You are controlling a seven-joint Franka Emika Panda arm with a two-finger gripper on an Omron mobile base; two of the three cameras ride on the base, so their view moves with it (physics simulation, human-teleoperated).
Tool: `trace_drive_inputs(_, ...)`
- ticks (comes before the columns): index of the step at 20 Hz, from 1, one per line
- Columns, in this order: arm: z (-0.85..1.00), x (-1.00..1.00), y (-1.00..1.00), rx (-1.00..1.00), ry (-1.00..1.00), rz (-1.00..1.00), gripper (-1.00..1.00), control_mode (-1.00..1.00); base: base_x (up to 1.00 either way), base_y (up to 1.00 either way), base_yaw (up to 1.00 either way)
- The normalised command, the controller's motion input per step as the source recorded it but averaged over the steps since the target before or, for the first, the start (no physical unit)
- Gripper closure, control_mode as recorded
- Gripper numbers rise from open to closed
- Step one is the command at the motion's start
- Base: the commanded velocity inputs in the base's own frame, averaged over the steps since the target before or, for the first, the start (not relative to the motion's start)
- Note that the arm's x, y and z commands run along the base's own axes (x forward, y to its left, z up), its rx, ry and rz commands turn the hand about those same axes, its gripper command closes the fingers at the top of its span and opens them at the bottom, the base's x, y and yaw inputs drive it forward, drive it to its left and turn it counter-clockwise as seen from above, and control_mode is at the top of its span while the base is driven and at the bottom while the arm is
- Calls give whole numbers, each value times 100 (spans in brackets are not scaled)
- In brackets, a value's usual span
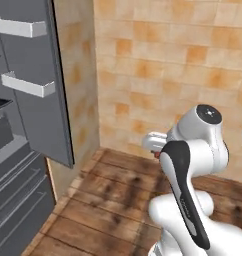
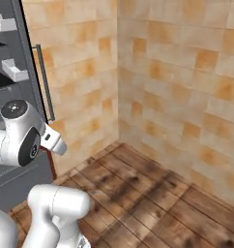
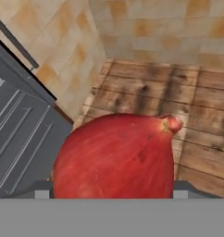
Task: Place the onion in the correct fridge rack based on whether it is a fruit or vegetable. Finally, close the fridge door.
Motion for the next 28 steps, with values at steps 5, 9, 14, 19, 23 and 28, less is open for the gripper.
trace_drive_inputs(5,0,0,0,0,0,0,100,100,3,0,63)
trace_drive_inputs(9,0,0,0,0,0,0,100,100,0,0,64)
trace_drive_inputs(14,0,0,0,0,0,0,100,100,13,-4,54)
trace_drive_inputs(19,0,0,0,0,0,0,100,100,34,-4,46)
trace_drive_inputs(23,0,0,0,0,0,0,100,100,47,-1,39)
trace_drive_inputs(28,0,0,0,0,0,0,100,100,71,0,21)
